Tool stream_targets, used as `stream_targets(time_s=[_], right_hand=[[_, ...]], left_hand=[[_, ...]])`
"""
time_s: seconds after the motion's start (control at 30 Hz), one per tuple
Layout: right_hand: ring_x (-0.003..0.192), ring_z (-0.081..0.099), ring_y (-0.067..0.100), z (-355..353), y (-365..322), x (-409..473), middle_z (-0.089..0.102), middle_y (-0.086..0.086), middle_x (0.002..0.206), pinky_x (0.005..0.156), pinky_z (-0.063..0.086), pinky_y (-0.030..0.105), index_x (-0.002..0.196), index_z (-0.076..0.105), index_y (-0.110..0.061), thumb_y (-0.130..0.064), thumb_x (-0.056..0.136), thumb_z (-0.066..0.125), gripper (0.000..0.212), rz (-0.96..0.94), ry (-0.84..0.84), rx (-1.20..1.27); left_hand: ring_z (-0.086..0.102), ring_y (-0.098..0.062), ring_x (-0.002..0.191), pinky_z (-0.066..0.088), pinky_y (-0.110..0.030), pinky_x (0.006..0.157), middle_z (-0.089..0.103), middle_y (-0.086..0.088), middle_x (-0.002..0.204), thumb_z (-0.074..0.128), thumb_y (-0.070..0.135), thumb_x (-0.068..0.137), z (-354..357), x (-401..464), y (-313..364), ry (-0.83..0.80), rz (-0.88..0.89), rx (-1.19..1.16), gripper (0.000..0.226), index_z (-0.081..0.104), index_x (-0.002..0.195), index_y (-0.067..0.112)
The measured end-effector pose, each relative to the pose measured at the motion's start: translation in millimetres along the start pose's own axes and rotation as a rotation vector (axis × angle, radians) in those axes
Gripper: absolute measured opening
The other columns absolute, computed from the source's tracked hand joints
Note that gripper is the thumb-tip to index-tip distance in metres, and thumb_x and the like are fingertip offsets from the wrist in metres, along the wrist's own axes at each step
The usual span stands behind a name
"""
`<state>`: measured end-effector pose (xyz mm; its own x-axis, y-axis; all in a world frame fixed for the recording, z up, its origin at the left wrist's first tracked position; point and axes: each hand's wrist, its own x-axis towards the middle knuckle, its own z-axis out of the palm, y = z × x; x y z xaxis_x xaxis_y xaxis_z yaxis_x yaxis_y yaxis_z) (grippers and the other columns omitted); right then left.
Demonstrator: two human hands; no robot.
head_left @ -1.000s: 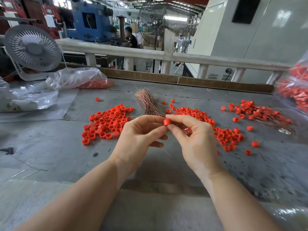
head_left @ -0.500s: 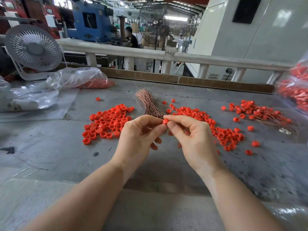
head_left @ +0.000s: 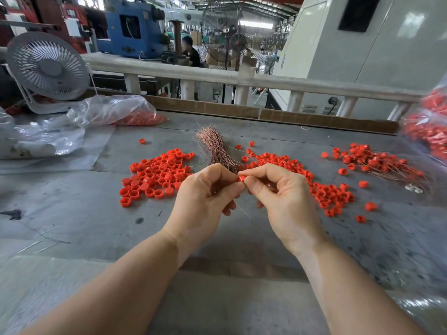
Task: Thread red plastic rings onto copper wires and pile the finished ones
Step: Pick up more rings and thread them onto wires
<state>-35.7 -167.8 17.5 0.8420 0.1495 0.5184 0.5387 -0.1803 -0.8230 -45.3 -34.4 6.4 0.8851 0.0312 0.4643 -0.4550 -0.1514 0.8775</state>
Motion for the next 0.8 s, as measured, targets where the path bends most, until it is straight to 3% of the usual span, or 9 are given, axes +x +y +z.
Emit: stream_targets(time_s=[0.3,0.5,0.63,0.8], right_hand=[[0.071,0.061,0.002,1.2,3.7,2.4,0.072,-0.009,0.081,0.051,0.043,0.013,0.084,0.073,-0.037,-0.019,0.075,0.067,0.021,-0.004,0.053,0.149],[0.071,0.061,-0.001,0.3,3.3,4.0,0.07,-0.014,0.079,0.063,0.045,0.011,0.083,0.071,-0.032,-0.009,0.075,0.073,0.024,-0.035,0.056,0.096],[0.073,0.064,0.01,0.3,0.0,2.3,0.07,-0.008,0.079,0.066,0.051,0.019,0.089,0.07,-0.028,-0.003,0.075,0.074,0.029,-0.036,0.069,0.046],[0.067,0.056,-0.002,3.1,-3.7,-1.4,0.063,-0.019,0.071,0.058,0.037,0.008,0.088,0.069,-0.03,0.004,0.072,0.073,0.038,-0.081,0.016,-0.107]], left_hand=[[0.06,-0.011,0.056,0.048,-0.023,0.046,0.071,0.0,0.073,0.069,0.007,0.075,-2.1,-0.7,5.8,0.003,-0.103,-0.254,0.016,0.07,0.089,0.016],[0.06,-0.014,0.059,0.048,-0.022,0.048,0.07,-0.004,0.076,0.067,0.011,0.075,-4.7,0.3,4.9,-0.036,-0.24,-0.375,0.021,0.068,0.096,0.014],[0.063,-0.014,0.065,0.049,-0.022,0.052,0.07,-0.004,0.08,0.065,0.037,0.067,-4.3,0.4,6.0,-0.085,-0.368,-0.406,0.031,0.07,0.088,0.015],[0.062,-0.008,0.066,0.049,-0.017,0.055,0.068,-0.003,0.071,0.065,0.04,0.065,-3.9,0.3,4.2,-0.083,-0.368,-0.363,0.025,0.075,0.076,0.02]])
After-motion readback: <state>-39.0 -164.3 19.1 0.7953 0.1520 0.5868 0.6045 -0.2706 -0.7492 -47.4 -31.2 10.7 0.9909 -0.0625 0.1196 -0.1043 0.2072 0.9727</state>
